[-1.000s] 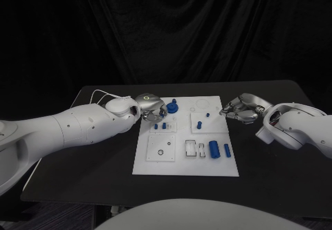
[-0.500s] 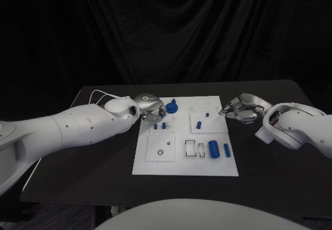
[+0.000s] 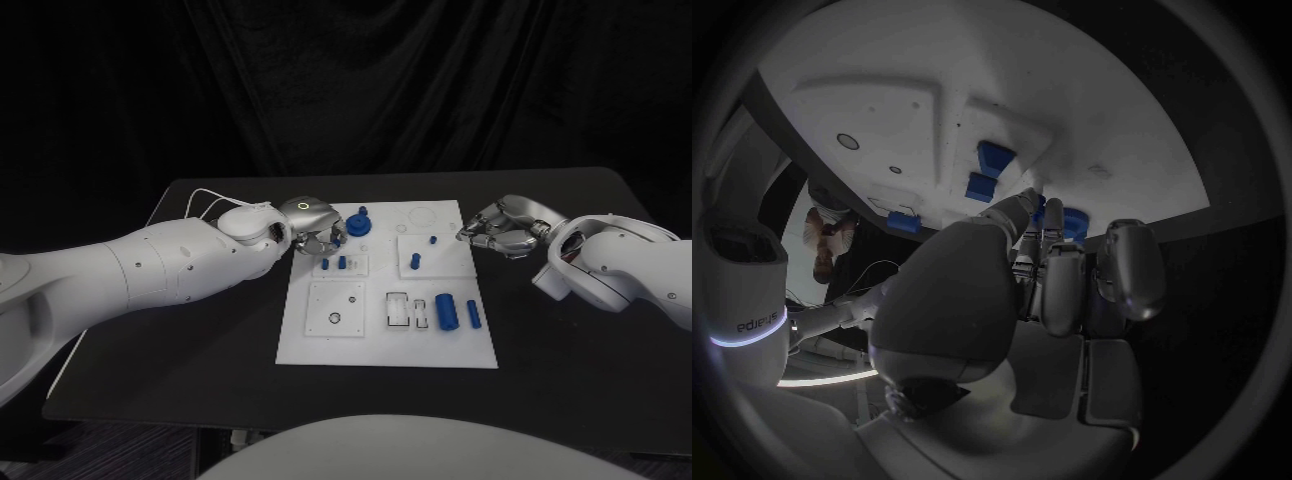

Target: Assemble the parts on the task board

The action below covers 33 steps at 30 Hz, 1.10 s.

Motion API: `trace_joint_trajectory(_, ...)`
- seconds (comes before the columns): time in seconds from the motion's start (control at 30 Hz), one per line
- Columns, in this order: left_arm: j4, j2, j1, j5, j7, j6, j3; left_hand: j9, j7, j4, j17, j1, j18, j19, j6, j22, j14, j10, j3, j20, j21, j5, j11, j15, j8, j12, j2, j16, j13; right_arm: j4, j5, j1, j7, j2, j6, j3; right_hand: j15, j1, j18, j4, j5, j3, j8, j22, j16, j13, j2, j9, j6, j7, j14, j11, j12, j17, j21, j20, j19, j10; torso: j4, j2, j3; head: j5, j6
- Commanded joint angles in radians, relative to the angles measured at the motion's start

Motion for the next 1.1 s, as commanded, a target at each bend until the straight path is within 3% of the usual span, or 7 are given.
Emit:
trace_joint_trajectory(0.03,0.002,0.003,-0.002,-0.004,0.005,0.005,0.000,0.000,0.001,0.000,-0.001,0.001,-0.009,-0.005,-0.006,0.163,-0.009,0.008,-0.006,-0.002,-0.004,-0.007,-0.001,0.001,-0.004,0.001,-0.001,-0.006,0.000,0.002,-0.003,-0.003,-0.016,0.000,0.006,0.001,0.003,-0.007,0.013,-0.004,0.006,0.002,0.001,0.079,-0.005,0.081,0.005,0.002,-0.003,0.002,0.037,-0.002,-0.004,0.022,-0.006,0.000,-0.006,-0.008,0.0003,0.001,0.0006,-0.002,0.000)
trace_joint_trajectory(0.87,-0.001,0.010,-0.002,-0.004,-0.016,0.030,0.000,-0.005,-0.001,0.003,-0.012,-0.006,-0.006,-0.013,-0.016,0.160,-0.014,0.001,-0.011,0.000,-0.019,-0.011,0.001,0.002,-0.013,-0.011,-0.006,-0.013,-0.004,0.004,-0.003,-0.003,-0.019,-0.001,0.008,0.001,0.003,-0.007,0.013,-0.004,0.006,0.002,0.001,0.079,-0.005,0.081,0.005,0.002,-0.003,0.002,0.037,-0.002,-0.004,0.022,-0.006,0.000,-0.006,-0.008,-0.0002,0.001,0.0018,0.001,0.000)
trace_joint_trajectory(1.1,-0.001,0.006,-0.002,-0.004,-0.037,0.055,0.000,-0.027,-0.022,0.027,-0.064,-0.040,0.006,-0.050,-0.091,0.141,-0.048,-0.079,-0.030,0.012,-0.090,-0.050,0.027,0.020,-0.050,-0.068,-0.034,-0.045,-0.020,0.004,-0.003,-0.003,-0.019,-0.001,0.008,0.001,0.003,-0.007,0.013,-0.004,0.006,0.002,0.001,0.079,-0.005,0.081,0.005,0.002,-0.003,0.002,0.037,-0.002,-0.004,0.022,-0.006,0.000,-0.006,-0.008,-0.0017,0.000,0.0012,0.003,0.000)
